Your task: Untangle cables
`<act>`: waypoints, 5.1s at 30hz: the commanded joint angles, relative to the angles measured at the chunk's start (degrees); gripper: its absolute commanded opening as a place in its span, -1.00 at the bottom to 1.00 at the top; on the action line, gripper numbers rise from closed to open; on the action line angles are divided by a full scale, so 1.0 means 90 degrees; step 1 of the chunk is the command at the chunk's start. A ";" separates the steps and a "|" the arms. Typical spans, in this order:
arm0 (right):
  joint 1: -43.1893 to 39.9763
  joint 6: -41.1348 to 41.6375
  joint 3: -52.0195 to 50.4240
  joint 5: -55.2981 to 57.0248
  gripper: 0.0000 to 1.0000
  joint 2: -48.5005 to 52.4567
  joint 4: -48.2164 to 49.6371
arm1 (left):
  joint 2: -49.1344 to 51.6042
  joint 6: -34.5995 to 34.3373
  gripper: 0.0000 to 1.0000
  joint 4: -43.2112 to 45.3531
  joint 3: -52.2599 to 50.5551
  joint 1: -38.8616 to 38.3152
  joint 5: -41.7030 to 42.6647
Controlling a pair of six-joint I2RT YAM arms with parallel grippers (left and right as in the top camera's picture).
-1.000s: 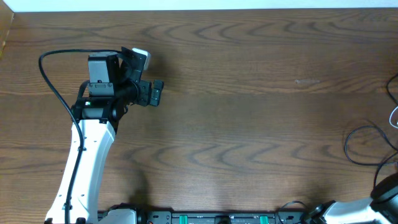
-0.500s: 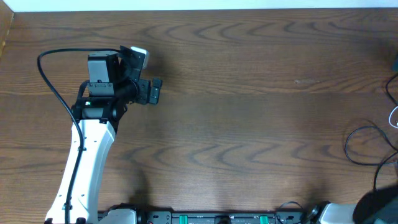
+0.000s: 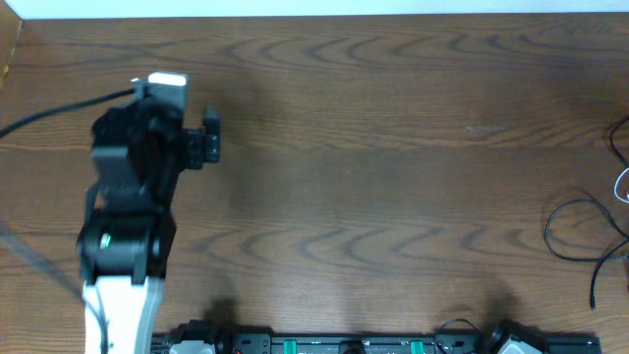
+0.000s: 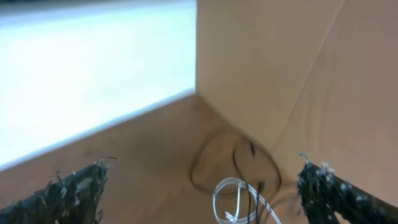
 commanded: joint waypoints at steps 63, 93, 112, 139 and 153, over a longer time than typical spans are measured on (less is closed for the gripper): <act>0.1557 -0.2334 -0.2827 -0.2956 0.99 -0.5491 -0.0600 | -0.6234 -0.1248 0.99 -0.0933 0.0129 0.0005 -0.2820; 0.1559 -0.6324 -0.7849 -0.3432 0.99 -0.5486 0.2225 | -0.6234 -0.1251 0.99 -0.1282 0.0131 0.0005 -0.2822; 0.1559 -0.6273 -0.8456 -0.3266 0.98 -0.5134 0.2062 | -0.6234 -0.1251 0.99 -0.1076 0.0131 0.0005 -0.2822; 0.2356 -0.6275 -0.8468 -0.3266 0.99 -0.5683 0.2132 | -0.6234 -0.1251 0.99 -0.1202 -0.0024 0.0005 -0.2817; 0.2380 -0.6273 -0.8468 -0.3266 0.98 -0.5680 0.2130 | -0.6234 -0.2458 0.99 -0.1542 -0.0032 0.0005 -0.2679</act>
